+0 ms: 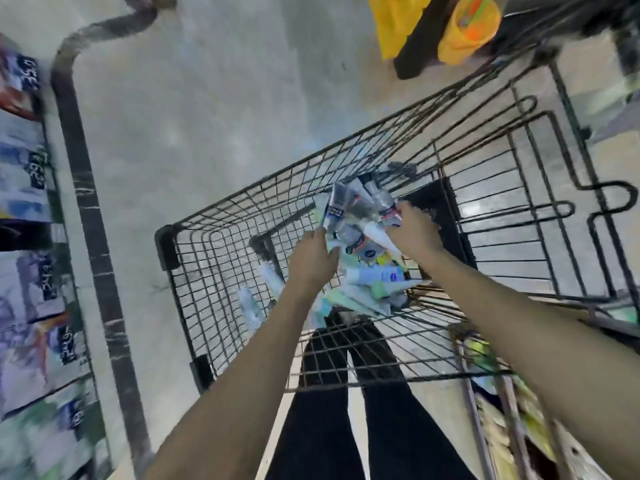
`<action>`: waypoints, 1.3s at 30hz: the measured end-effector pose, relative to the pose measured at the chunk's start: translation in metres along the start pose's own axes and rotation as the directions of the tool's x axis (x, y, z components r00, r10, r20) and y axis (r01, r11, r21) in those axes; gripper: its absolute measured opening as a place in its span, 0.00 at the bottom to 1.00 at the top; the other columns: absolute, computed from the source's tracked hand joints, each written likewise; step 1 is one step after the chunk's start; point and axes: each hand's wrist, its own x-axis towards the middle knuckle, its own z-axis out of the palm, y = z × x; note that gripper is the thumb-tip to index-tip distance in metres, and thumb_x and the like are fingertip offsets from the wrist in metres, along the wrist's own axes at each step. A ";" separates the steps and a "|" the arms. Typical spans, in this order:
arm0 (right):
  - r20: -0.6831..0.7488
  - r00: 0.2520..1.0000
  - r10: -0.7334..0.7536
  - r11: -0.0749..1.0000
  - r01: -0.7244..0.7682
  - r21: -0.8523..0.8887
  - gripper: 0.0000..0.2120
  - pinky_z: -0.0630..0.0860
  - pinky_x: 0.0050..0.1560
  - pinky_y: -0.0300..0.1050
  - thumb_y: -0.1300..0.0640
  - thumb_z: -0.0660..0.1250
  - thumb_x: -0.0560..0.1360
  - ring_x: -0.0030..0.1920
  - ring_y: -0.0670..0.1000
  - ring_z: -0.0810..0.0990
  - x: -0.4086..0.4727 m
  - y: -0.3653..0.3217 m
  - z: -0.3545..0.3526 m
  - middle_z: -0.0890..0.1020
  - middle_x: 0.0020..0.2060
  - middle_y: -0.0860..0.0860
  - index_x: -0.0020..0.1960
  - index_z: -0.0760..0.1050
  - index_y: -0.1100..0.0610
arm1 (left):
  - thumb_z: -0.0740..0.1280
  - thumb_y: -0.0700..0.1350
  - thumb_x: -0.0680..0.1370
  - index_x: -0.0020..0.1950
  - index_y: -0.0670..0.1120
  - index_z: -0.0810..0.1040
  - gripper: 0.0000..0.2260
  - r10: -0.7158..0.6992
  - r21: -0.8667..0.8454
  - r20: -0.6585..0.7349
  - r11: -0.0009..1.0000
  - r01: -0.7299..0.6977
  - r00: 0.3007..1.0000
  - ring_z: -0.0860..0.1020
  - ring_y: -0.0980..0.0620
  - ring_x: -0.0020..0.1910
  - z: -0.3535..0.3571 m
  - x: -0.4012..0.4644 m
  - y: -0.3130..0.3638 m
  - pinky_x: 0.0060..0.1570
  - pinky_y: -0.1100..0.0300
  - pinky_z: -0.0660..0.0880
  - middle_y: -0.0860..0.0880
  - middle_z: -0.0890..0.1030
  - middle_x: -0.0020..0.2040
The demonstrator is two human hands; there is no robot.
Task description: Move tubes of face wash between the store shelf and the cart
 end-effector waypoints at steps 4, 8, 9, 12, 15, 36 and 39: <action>0.011 1.000 -0.016 0.995 0.017 -0.095 0.22 0.71 0.46 0.51 0.55 0.71 0.77 0.58 0.64 0.78 0.059 0.013 0.027 0.76 0.61 0.60 0.68 0.70 0.59 | 0.68 0.47 0.81 0.73 0.40 0.71 0.22 -0.081 -0.089 0.032 0.992 0.084 0.996 0.75 0.37 0.65 0.031 0.063 -0.013 0.63 0.44 0.75 0.38 0.76 0.67; -0.024 0.999 -0.032 0.975 0.026 -0.221 0.20 0.76 0.48 0.55 0.55 0.72 0.77 0.57 0.66 0.80 0.101 0.022 0.047 0.78 0.59 0.62 0.63 0.70 0.61 | 0.69 0.45 0.79 0.67 0.40 0.73 0.18 -0.152 -0.192 0.037 0.969 0.157 0.988 0.77 0.37 0.60 0.061 0.113 -0.022 0.57 0.47 0.75 0.38 0.77 0.63; -0.043 0.998 -0.042 0.965 0.029 -0.259 0.19 0.77 0.49 0.56 0.55 0.72 0.77 0.57 0.66 0.80 0.109 0.022 0.051 0.77 0.60 0.62 0.64 0.71 0.61 | 0.68 0.44 0.80 0.67 0.40 0.73 0.17 -0.167 -0.213 0.027 0.962 0.169 0.986 0.77 0.38 0.60 0.067 0.123 -0.025 0.55 0.49 0.74 0.38 0.76 0.63; -0.070 0.997 -0.039 0.935 0.011 -0.353 0.18 0.75 0.49 0.55 0.56 0.70 0.78 0.58 0.67 0.79 0.124 0.021 0.062 0.74 0.64 0.62 0.65 0.72 0.62 | 0.68 0.41 0.79 0.66 0.40 0.72 0.16 -0.201 -0.217 0.004 0.956 0.197 0.980 0.76 0.39 0.60 0.081 0.146 -0.031 0.51 0.53 0.70 0.38 0.75 0.63; -0.024 0.998 -0.060 0.901 0.044 -0.431 0.18 0.73 0.47 0.53 0.53 0.72 0.77 0.58 0.65 0.78 0.130 0.024 0.073 0.74 0.62 0.61 0.62 0.75 0.61 | 0.69 0.43 0.79 0.64 0.40 0.72 0.15 -0.210 -0.237 -0.037 0.952 0.196 0.977 0.78 0.38 0.55 0.088 0.159 -0.033 0.47 0.50 0.73 0.38 0.76 0.60; 0.288 0.958 0.005 0.777 -0.185 0.602 0.33 0.76 0.62 0.47 0.70 0.77 0.70 0.58 0.49 0.82 0.001 0.031 0.015 0.83 0.60 0.52 0.71 0.73 0.53 | 0.72 0.36 0.76 0.59 0.48 0.74 0.15 -0.269 -0.663 0.128 0.693 0.284 0.955 0.80 0.48 0.47 0.030 0.023 -0.019 0.47 0.57 0.76 0.48 0.82 0.48; 0.247 0.969 -0.011 0.742 -0.158 0.652 0.31 0.76 0.67 0.59 0.73 0.76 0.67 0.59 0.52 0.83 -0.044 0.029 0.000 0.83 0.61 0.53 0.62 0.74 0.47 | 0.71 0.37 0.77 0.62 0.45 0.76 0.15 -0.234 -0.718 0.147 0.643 0.266 0.961 0.80 0.50 0.42 0.004 -0.030 -0.006 0.40 0.59 0.73 0.45 0.84 0.51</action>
